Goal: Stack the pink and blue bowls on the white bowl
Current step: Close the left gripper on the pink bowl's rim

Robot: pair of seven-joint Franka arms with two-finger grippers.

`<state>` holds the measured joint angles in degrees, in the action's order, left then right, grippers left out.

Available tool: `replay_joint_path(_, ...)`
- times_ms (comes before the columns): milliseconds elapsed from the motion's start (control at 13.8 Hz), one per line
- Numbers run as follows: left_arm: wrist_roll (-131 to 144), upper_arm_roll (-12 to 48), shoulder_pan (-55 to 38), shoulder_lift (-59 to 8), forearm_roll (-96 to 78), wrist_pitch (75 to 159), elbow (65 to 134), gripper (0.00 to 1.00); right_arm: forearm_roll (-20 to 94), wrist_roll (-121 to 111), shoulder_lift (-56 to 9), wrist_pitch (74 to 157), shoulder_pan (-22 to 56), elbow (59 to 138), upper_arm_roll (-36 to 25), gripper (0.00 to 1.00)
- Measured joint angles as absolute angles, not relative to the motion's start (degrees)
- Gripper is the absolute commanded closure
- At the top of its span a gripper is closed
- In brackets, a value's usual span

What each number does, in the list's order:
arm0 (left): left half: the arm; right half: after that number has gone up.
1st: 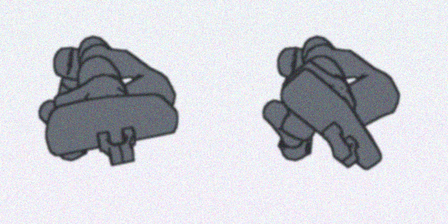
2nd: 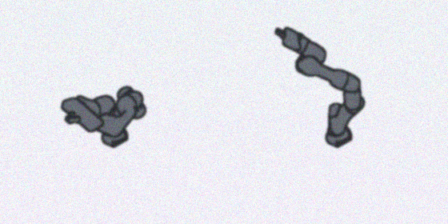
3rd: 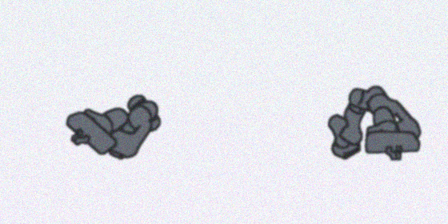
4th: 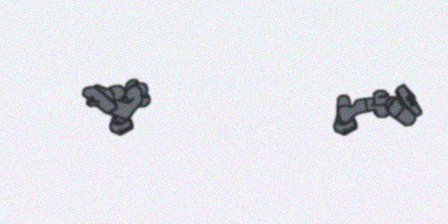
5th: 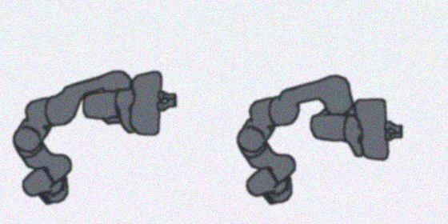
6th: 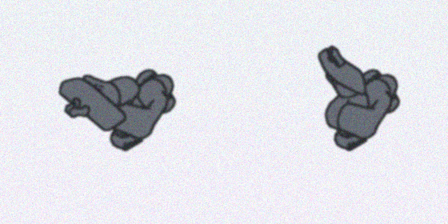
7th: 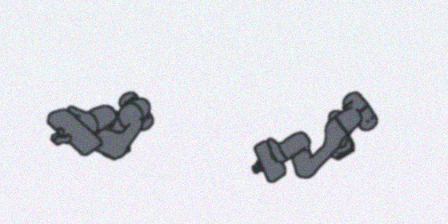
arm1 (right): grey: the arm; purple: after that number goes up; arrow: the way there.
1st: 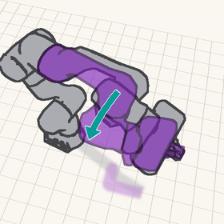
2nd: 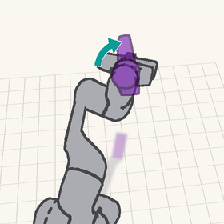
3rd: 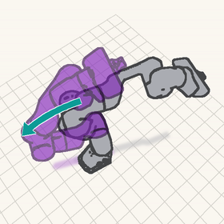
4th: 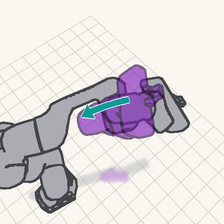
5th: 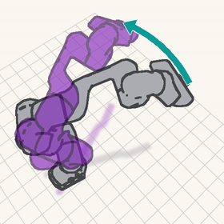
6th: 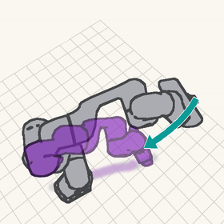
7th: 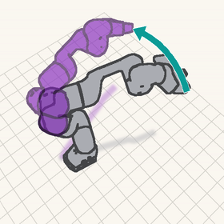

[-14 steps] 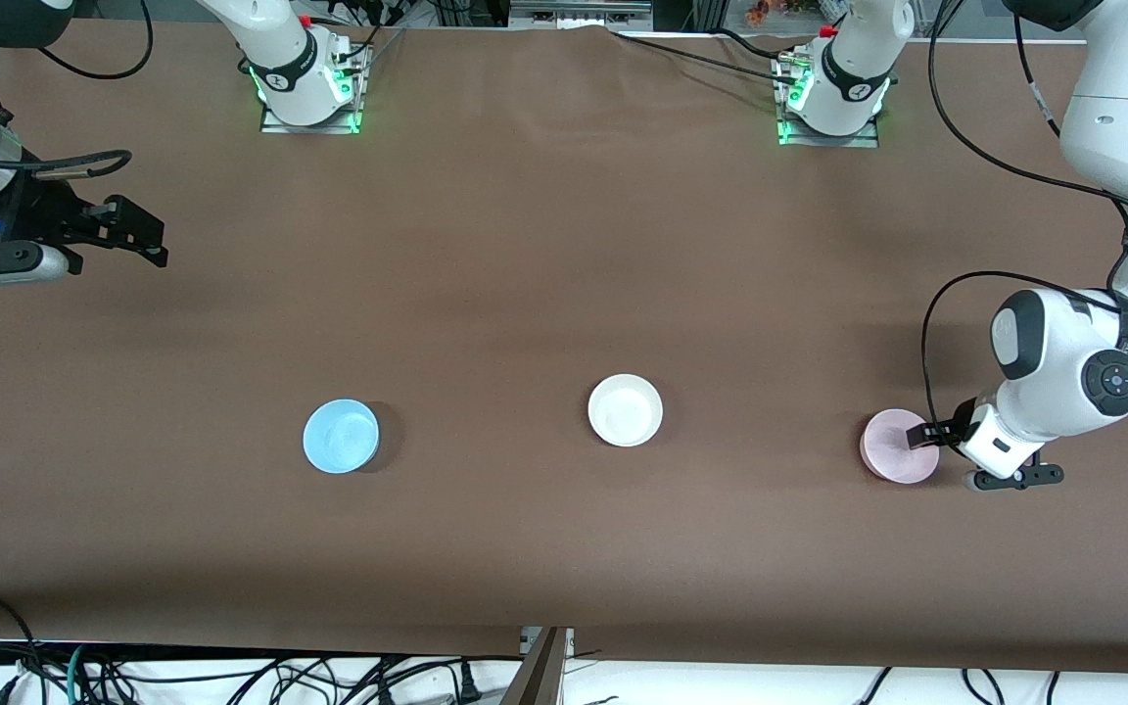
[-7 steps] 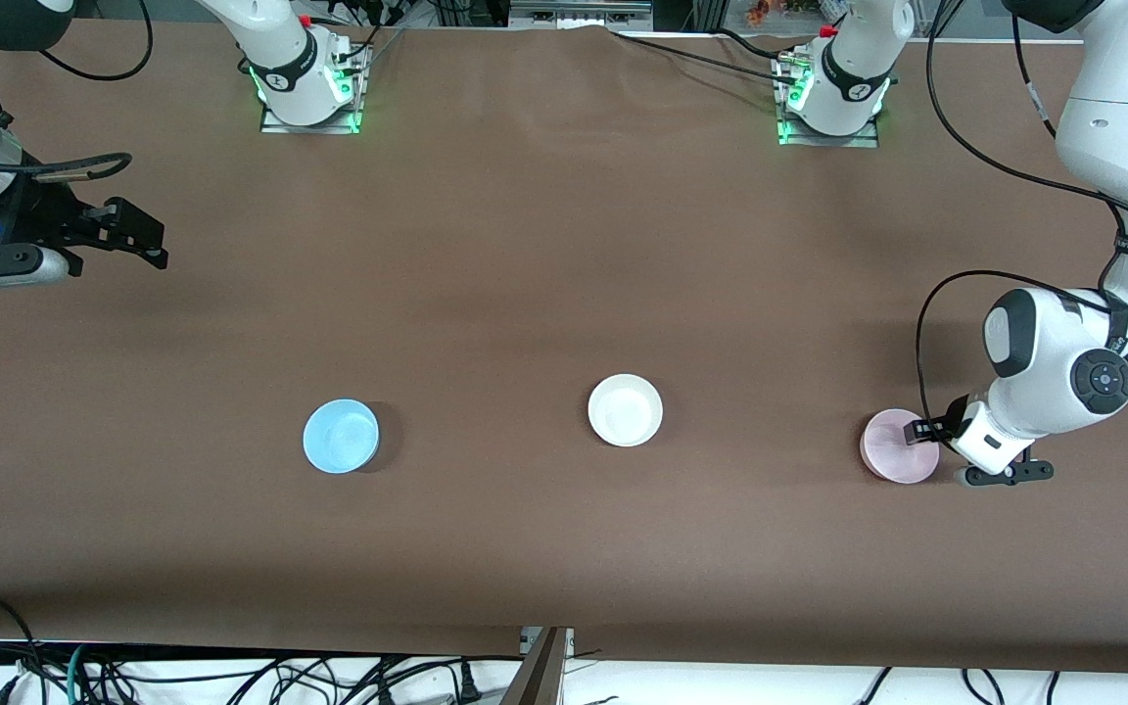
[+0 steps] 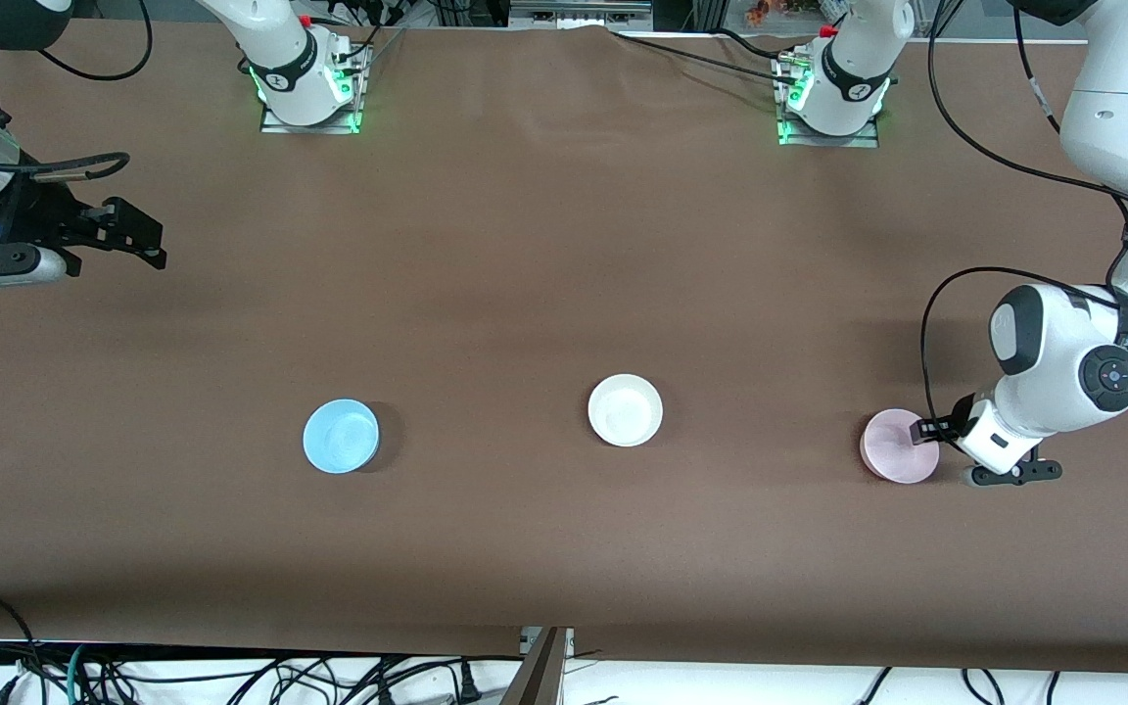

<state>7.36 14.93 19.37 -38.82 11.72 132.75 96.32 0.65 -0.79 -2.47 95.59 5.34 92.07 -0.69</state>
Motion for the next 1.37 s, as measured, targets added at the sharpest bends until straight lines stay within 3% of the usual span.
replay_joint_path(506,7.4,15.0,19.4,-38.7,11.7,132.5,96.8,0.53,0.7,-0.8,-2.5,95.6,5.2,92.1,-0.7,0.0)
replay_joint_path(1373,7.3,15.0,19.4,-38.7,11.7,132.5,97.1,0.74,0.7,-0.8,-2.5,95.6,5.2,92.1,-0.7,0.0)
